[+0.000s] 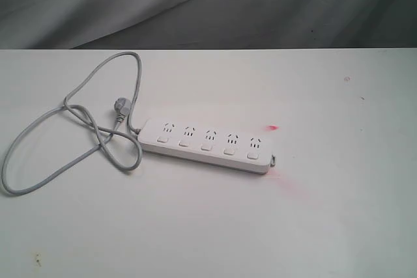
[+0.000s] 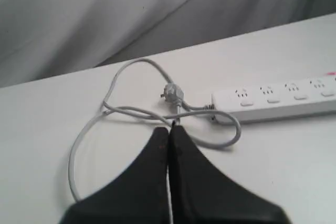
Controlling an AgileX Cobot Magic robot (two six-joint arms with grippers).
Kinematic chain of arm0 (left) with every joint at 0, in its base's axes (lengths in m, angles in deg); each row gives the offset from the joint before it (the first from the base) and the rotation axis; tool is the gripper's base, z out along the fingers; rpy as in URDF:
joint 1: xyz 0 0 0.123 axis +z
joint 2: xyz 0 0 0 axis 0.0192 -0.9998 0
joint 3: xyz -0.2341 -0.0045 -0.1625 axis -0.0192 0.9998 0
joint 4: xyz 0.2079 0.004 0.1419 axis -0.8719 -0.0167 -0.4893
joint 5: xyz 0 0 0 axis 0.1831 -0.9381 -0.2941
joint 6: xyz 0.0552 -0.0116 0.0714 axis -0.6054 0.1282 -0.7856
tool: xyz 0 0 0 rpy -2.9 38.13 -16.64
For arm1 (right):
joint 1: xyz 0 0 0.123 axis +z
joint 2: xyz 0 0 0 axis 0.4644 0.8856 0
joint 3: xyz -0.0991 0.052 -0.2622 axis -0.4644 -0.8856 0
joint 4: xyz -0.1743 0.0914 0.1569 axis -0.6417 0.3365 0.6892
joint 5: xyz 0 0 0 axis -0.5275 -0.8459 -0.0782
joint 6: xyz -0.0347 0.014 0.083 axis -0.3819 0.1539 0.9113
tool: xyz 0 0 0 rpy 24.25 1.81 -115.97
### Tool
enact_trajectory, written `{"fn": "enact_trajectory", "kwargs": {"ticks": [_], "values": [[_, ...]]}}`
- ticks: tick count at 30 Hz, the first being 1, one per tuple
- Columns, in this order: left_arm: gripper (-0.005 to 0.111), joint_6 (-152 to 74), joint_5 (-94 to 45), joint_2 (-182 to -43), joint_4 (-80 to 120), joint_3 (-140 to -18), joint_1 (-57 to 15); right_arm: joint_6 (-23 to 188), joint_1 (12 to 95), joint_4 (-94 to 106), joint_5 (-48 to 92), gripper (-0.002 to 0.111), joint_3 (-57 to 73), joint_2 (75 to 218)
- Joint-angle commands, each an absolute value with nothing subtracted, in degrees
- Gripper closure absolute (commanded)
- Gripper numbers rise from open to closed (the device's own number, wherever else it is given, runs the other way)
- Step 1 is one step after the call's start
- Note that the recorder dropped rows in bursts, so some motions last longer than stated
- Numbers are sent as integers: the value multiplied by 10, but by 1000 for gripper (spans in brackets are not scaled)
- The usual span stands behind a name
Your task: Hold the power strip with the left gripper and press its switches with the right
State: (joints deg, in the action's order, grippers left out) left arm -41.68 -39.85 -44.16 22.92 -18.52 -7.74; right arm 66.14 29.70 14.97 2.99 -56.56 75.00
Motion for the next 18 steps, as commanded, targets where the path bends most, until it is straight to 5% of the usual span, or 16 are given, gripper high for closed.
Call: {"fn": "enact_trajectory", "kwargs": {"ticks": [1,18], "values": [[107,-407,-310,-439,338,-182,-77,662,294,143,32,108,-568,747],[107,-340,-204,-439,419,-182,-77,662,294,143,32,108,-568,747]]}}
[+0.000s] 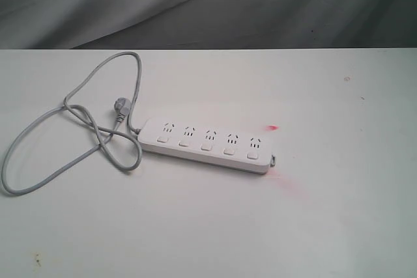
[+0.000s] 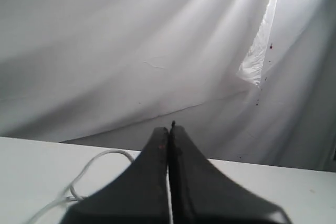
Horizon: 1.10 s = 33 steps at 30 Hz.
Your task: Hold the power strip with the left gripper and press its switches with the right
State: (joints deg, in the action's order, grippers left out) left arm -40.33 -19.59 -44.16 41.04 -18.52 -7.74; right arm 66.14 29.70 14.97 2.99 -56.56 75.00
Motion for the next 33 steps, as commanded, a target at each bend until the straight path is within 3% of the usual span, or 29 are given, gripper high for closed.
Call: {"fn": "enact_trajectory", "kwargs": {"ticks": [1,11,25,33], "values": [[107,-315,-217,-439,419,-182,-77,662,294,143,32,108,-568,747],[107,-305,-389,-543,419,-278,-97,662,294,143,32,108,-568,747],[107,-851,-613,-1048,419,-633,-140,662,294,143,32,108,-568,747],[107,-1144,-618,-1275,464,-797,-140,663,294,143,32,108,-568,747]]}}
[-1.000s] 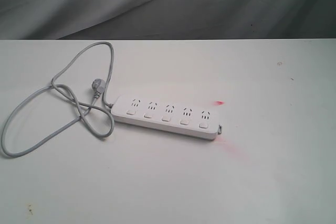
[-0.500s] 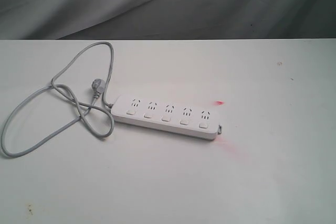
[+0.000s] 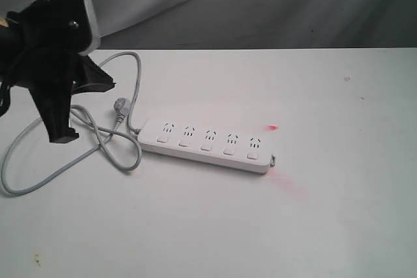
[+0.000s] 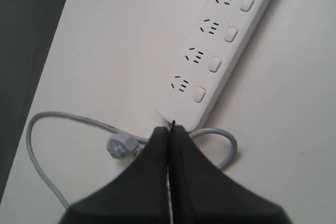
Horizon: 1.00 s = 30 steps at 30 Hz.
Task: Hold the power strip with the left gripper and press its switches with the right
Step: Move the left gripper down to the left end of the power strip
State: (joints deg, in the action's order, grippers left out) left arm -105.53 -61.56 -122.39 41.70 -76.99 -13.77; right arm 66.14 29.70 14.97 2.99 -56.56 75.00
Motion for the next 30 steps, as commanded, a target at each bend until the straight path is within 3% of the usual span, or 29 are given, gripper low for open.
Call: {"fn": "enact_trajectory", "kwargs": {"ticks": [1,12,15,18,23,26,30], "values": [[107,-1169,-618,-1287,478,-797,-140,663,294,143,32,108,-568,747],[106,-1287,-604,-1362,550,-797,-140,663,294,143,32,108,-568,747],[94,-1287,-583,-1378,569,-797,-140,663,294,143,32,108,-568,747],[75,-1287,-563,-1389,571,-797,-140,663,294,143,32,108,-568,747],[27,-1287,-516,-1409,571,-797,-140,663,294,143,32,108,-568,747],[18,-1307,-505,-1419,573,-798,-140,663,294,143,32,108,-568,747],[17,-1355,-514,-1434,590,-799,-140,663,294,143,32,108,-568,747]]}}
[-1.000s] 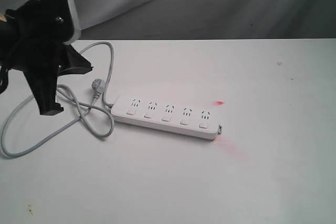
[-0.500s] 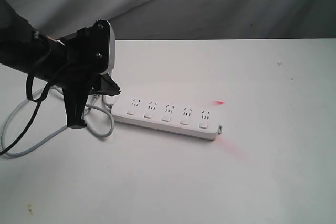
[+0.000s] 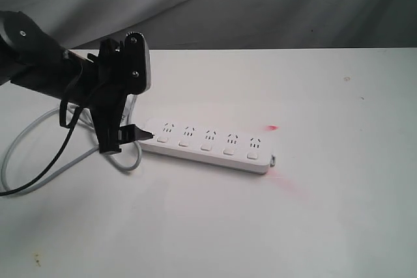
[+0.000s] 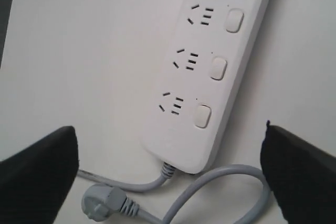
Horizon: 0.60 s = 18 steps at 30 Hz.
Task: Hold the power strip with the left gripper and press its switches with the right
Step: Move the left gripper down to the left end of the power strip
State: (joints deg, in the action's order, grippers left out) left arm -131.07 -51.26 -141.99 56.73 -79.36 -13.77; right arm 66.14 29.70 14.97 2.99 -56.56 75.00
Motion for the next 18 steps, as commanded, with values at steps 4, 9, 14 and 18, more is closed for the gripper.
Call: {"fn": "enact_trajectory", "kwargs": {"ticks": [4,9,14,18], "values": [[17,-1376,-535,-1450,585,-818,-140,663,294,143,32,108,-568,747],[20,-1368,-617,-1490,518,-899,-140,664,294,143,32,108,-568,747],[23,-1317,-716,-1547,502,-999,-124,664,294,143,32,108,-568,747],[24,-1296,-777,-1581,505,-1041,-107,664,294,143,32,108,-568,747]]}}
